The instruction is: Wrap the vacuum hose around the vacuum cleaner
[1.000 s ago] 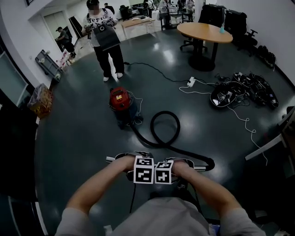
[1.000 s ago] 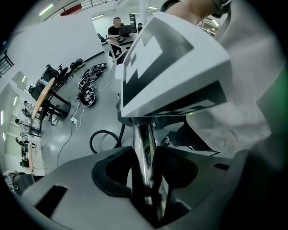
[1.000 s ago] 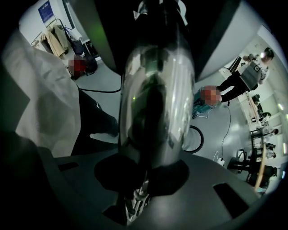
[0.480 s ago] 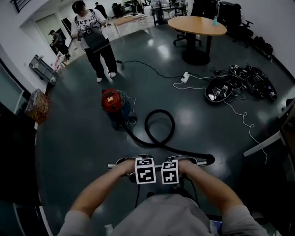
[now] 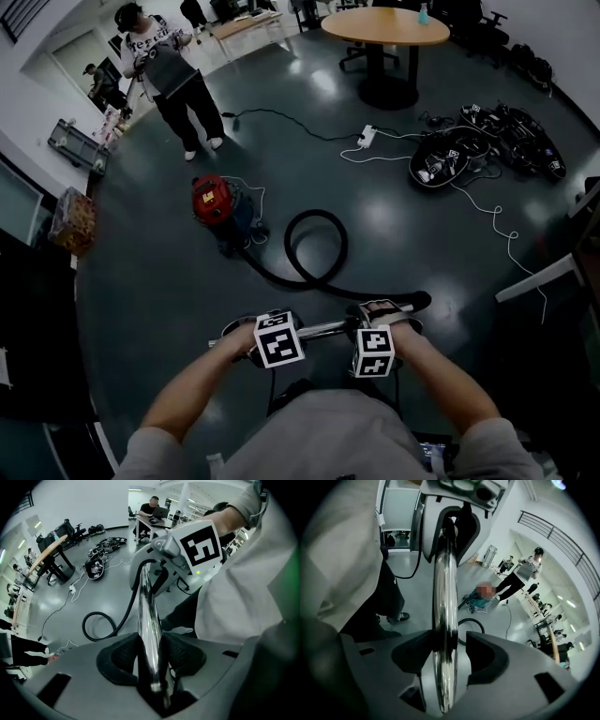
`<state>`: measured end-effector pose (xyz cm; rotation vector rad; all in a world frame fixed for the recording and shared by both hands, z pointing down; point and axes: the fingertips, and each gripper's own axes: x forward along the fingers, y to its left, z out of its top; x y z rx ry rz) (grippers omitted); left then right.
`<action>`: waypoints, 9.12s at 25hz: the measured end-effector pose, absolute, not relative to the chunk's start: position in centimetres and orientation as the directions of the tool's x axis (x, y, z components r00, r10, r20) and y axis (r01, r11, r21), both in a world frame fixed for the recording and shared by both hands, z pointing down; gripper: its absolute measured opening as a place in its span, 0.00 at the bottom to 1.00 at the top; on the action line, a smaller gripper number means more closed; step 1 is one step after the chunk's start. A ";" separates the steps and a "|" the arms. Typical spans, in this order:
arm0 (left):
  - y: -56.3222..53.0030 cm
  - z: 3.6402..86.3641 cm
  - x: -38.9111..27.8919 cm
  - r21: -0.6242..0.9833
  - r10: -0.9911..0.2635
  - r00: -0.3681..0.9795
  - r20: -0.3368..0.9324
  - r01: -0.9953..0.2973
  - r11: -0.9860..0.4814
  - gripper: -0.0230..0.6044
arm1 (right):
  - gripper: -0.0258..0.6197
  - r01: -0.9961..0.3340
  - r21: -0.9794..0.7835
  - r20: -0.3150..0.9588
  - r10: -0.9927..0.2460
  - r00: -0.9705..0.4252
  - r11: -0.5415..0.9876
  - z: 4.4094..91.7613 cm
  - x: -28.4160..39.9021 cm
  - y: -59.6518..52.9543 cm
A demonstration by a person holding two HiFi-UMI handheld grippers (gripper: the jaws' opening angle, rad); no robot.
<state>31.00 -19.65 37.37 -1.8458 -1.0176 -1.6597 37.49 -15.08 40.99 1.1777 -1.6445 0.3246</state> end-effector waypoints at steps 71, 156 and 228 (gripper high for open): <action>-34.8 39.0 40.6 0.324 0.414 0.348 0.841 0.287 -0.901 0.46 | 0.35 -0.133 -0.921 0.319 -0.906 0.278 -0.365 43.5 50.9 -36.4; -45.7 33.4 61.9 -0.247 0.298 0.406 0.864 0.857 -0.452 0.42 | 0.25 -0.949 -0.213 0.908 -0.313 -0.280 0.232 42.3 59.0 -38.7; -46.5 46.8 84.5 0.031 0.207 0.354 0.912 0.443 -0.896 0.27 | 0.52 -0.976 -0.111 0.774 -0.600 -0.202 0.186 35.2 92.1 -40.1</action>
